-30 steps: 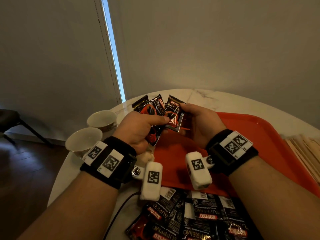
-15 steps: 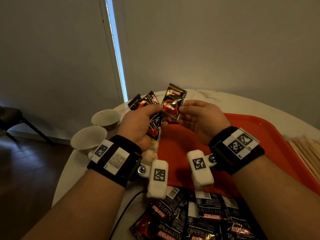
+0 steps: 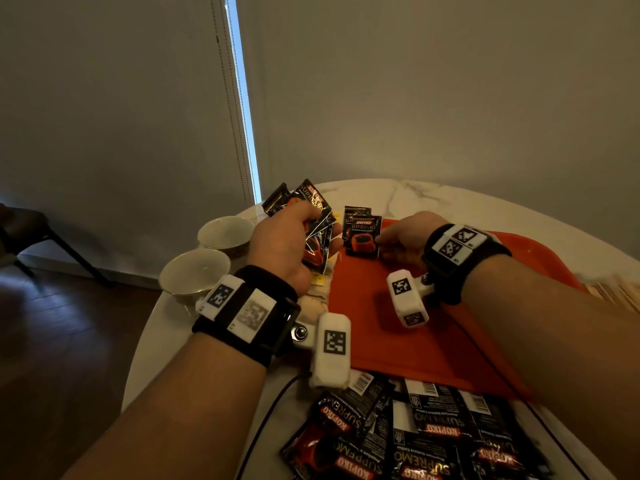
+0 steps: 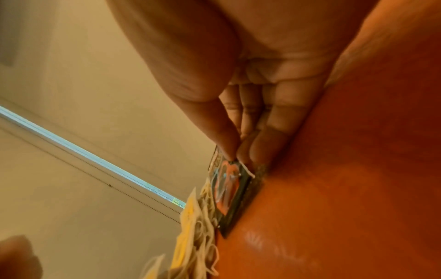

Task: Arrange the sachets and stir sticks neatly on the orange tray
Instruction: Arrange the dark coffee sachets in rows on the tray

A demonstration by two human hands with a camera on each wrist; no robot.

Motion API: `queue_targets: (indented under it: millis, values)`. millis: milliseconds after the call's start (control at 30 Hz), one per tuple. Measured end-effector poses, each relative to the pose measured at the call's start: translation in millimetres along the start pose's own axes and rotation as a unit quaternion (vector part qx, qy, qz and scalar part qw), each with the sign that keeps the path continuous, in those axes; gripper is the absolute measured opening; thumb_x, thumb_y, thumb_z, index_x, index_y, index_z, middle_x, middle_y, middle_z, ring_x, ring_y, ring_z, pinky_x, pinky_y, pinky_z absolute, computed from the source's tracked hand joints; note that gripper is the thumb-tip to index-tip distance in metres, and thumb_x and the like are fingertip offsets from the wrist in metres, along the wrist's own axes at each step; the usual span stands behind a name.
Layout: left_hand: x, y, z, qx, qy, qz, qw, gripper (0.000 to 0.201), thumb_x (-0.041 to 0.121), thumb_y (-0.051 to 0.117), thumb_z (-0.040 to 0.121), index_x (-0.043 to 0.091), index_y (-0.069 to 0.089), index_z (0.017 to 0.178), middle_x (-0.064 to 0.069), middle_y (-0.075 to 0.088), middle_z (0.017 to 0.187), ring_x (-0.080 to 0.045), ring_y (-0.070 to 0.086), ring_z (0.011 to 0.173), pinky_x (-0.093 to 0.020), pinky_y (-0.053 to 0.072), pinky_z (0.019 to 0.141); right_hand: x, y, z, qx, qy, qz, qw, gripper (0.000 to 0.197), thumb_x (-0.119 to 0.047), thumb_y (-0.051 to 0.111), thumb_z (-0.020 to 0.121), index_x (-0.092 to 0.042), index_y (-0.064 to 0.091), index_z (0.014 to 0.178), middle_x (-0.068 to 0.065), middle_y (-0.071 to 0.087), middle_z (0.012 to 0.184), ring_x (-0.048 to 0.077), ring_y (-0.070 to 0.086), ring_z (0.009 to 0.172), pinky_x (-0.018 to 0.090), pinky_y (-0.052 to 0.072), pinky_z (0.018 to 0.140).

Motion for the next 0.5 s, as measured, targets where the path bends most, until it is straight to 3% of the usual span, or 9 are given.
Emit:
queue_targets:
  millis: [67,167,300,500]
  values:
    - [-0.7,-0.1,0.8,0.0,-0.001,0.01,1.0,0.019,0.012,0.063,0.096,0.004,0.065,0.113,-0.014,0.079,0.089,-0.023,0.078,0.08,-0.036,0.063,0.067,-3.2,1.9,1.6,0.0,0.003,-0.027,1.0,0.013,0.003,0.073,0.088,0.002,0.065,0.098,0.017,0.071,0.089,0.024,0.069,0.071,0.031,0.059,0.054]
    - [-1.4,0.6,2.0,-0.002,-0.005,0.014,1.0,0.02,0.011,0.064,0.096,0.002,0.065,0.114,-0.017,0.079,0.095,-0.023,0.078,0.08,-0.032,0.064,0.062,-4.5,4.4,4.9,0.0,0.01,-0.074,0.997,0.011,-0.002,0.074,0.089,0.002,0.066,0.096,0.015,0.071,0.085,0.023,0.069,0.072,0.037,0.062,0.073]
    - [-1.2,0.0,3.5,-0.001,-0.004,0.011,1.0,0.024,0.011,0.065,0.096,0.002,0.063,0.118,-0.017,0.079,0.097,-0.023,0.079,0.082,-0.033,0.063,0.062,-4.8,4.3,4.9,0.007,0.015,-0.117,0.993,0.011,-0.009,0.075,0.089,-0.004,0.067,0.091,0.01,0.07,0.082,0.02,0.066,0.069,0.031,0.052,0.054]
    - [-2.1,-0.1,3.8,-0.004,-0.008,0.013,1.0,0.024,0.01,0.065,0.096,0.002,0.063,0.118,-0.019,0.078,0.101,-0.024,0.078,0.083,-0.031,0.062,0.058,-4.9,9.4,7.5,0.0,0.005,-0.135,0.991,0.012,-0.014,0.076,0.089,-0.005,0.07,0.094,0.011,0.074,0.094,0.02,0.067,0.075,0.03,0.053,0.061]
Point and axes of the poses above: each hand's wrist, its own z-axis towards the middle knuckle, its own y-axis out of the palm, x = y × z, the point moved 10 cm from there along z, towards the middle knuckle
